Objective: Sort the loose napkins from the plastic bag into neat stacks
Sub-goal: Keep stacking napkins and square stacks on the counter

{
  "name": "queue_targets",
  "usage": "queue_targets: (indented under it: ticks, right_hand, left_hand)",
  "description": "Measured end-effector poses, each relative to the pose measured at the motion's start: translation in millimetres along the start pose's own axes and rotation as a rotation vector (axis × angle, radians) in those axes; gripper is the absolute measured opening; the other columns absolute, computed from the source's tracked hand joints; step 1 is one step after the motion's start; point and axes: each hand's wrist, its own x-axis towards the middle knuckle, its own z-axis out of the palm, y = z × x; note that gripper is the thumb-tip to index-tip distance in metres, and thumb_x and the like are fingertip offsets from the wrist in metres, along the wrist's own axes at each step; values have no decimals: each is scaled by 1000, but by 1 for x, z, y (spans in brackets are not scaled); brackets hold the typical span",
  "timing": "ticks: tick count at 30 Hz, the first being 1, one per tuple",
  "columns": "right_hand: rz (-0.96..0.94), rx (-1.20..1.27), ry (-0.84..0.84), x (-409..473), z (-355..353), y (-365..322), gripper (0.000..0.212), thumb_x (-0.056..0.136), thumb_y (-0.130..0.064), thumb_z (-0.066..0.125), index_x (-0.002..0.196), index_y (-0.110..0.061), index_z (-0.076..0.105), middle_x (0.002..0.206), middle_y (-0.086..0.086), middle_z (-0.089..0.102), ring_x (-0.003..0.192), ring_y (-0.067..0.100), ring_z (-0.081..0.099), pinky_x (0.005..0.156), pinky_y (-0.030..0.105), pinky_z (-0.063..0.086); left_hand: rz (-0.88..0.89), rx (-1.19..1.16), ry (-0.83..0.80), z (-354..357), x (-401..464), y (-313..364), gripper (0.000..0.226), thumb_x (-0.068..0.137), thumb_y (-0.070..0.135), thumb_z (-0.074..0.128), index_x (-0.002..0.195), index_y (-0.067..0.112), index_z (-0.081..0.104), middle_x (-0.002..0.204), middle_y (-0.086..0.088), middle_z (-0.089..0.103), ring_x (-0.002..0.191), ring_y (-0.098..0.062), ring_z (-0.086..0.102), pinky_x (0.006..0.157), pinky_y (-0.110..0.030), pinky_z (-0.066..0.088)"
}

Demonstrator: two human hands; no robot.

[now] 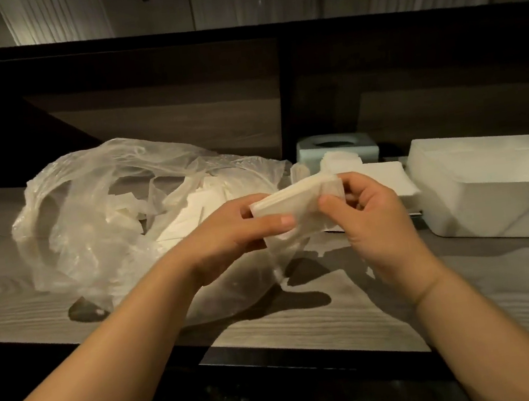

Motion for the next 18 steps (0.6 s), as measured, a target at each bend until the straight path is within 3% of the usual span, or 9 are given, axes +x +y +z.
queue_targets:
  ticks: [4, 6, 9, 13, 15, 18]
  right_hand:
    - [117, 182, 32, -20, -27, 12, 21, 97, -10, 64, 113, -24, 69, 98, -5, 77, 90, 9, 73, 69, 19, 57]
    - [135, 151, -3, -25, -44, 18, 25, 96, -9, 66, 113, -27, 70, 103, -6, 78, 96, 10, 74, 77, 25, 59]
    - [146, 58, 0, -31, -64, 25, 28, 95, -5, 66, 112, -26, 70, 103, -7, 78, 99, 10, 73, 84, 27, 58]
    - [135, -117, 28, -37, -76, 34, 31, 93, -2, 66, 104, -32, 69, 97, -12, 75, 96, 4, 69, 79, 16, 53]
    - [147, -273, 61, -41, -77, 40, 24, 95, -18, 66, 114, -34, 66, 105, -17, 72, 105, 6, 67, 90, 23, 54]
    - [225, -869, -12, -53, -74, 39, 57, 95, -55, 49, 148, -34, 43, 135, -11, 60, 132, 17, 50, 113, 43, 37]
  left_hand:
    - [38, 16, 180, 49, 5, -5, 38, 77, 21, 88, 112, 18, 73, 97, 5, 79, 90, -10, 75, 74, -22, 59]
    - [42, 41, 205, 61, 11, -7, 37, 79, 20, 87, 114, 21, 73, 100, 6, 79, 94, -11, 75, 79, -26, 61]
    - [58, 31, 145, 75, 17, -9, 41, 80, 21, 86, 118, 25, 70, 105, 8, 78, 96, -9, 74, 82, -26, 61]
    - [91, 266, 58, 92, 23, -15, 28, 80, 29, 87, 104, 33, 73, 94, 19, 77, 89, 3, 70, 75, -11, 51]
    - [107, 345, 97, 94, 27, -20, 17, 83, 32, 85, 97, 28, 76, 89, 14, 78, 84, -1, 71, 74, -19, 54]
    - [125, 334, 98, 93, 26, -24, 22, 84, 31, 84, 104, 27, 76, 96, 11, 79, 92, -7, 73, 87, -30, 58]
